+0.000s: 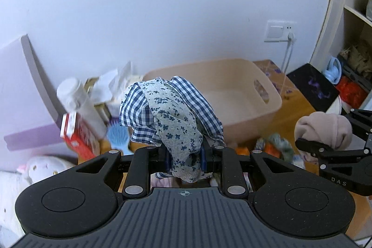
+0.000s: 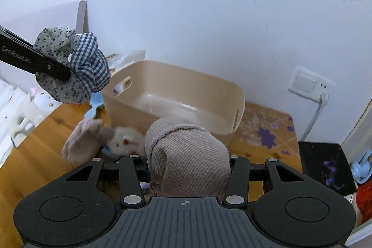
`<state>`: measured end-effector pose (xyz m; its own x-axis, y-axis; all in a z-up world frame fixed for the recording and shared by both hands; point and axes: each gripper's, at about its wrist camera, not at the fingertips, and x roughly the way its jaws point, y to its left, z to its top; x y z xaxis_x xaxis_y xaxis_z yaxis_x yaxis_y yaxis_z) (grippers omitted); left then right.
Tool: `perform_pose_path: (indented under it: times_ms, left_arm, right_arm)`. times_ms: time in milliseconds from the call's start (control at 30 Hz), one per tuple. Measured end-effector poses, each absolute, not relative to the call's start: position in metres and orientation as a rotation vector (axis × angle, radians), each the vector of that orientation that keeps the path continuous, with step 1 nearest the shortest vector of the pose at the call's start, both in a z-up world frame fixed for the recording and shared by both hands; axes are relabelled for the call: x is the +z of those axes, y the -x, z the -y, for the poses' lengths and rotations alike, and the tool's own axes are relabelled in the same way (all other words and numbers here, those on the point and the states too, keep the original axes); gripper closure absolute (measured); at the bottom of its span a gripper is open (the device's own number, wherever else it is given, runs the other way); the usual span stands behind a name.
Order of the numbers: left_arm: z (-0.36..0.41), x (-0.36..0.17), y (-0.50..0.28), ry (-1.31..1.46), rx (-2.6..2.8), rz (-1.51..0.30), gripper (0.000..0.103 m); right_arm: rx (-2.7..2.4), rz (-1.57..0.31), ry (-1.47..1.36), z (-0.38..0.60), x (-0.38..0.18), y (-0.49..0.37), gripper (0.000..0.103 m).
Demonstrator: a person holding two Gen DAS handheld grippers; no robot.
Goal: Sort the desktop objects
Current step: 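Carry both items over the beige basket and open both tools to drop them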
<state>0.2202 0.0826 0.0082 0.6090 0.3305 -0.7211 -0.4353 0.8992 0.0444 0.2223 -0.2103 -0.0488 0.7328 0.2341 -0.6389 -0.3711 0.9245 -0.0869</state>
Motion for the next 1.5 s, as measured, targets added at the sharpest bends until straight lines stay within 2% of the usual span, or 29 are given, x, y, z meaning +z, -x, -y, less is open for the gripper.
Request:
perform_pose_path:
  times_ms: [633,967,1233,1333,1367,1400,1500]
  left_arm:
    - [-0.104,-0.014,-0.314,0.107,0.487,-0.824,0.08]
    - [-0.112,-0.059,-0.366,0.124,0.497,-0.911,0.08]
    - [-0.122,-0.097,-0.377,0.232,0.494,-1.013,0.078]
    - [-0.122,-0.101,-0.375,0.249,0.5,-1.021,0.069]
    - [-0.123,-0.1,-0.373,0.258,0.497,-1.014,0.062]
    - [-0.123,-0.099,-0.371,0.265,0.487,-1.011,0.052]
    - [-0.121,-0.093,-0.364,0.267,0.464,-0.991,0.039]
  right_arm:
    - [0.334,-0.627,0.212,0.227,-0.054,-0.331,0.059]
    - [0.327,-0.708,0.295,0.218,-0.088,-0.385,0.059]
    - [0.347,-0.767,0.335,0.206,-0.105,-0.397,0.056]
    - [0.347,-0.787,0.343,0.202,-0.108,-0.399,0.052]
    - [0.344,-0.788,0.339,0.2,-0.109,-0.394,0.048]
    - [0.343,-0.788,0.329,0.201,-0.107,-0.395,0.04]
    - [0.341,-0.788,0.29,0.204,-0.105,-0.393,0.032]
